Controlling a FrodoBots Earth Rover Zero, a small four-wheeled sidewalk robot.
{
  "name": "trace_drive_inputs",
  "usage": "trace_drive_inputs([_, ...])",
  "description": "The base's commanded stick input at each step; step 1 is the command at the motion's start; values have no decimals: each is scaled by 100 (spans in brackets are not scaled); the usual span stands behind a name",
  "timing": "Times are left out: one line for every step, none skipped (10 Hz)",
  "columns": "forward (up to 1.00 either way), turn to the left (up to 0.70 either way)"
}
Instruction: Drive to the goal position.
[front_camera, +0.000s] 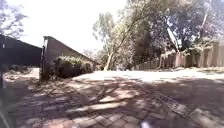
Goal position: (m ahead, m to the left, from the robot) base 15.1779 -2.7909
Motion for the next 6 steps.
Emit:
trace_drive_inputs([70, -12])
trace_drive_inputs([70, 0])
trace_drive_inputs([70, 0])
trace_drive_inputs([70, 0])
trace_drive_inputs([70, 0])
trace_drive_inputs([70, 0])
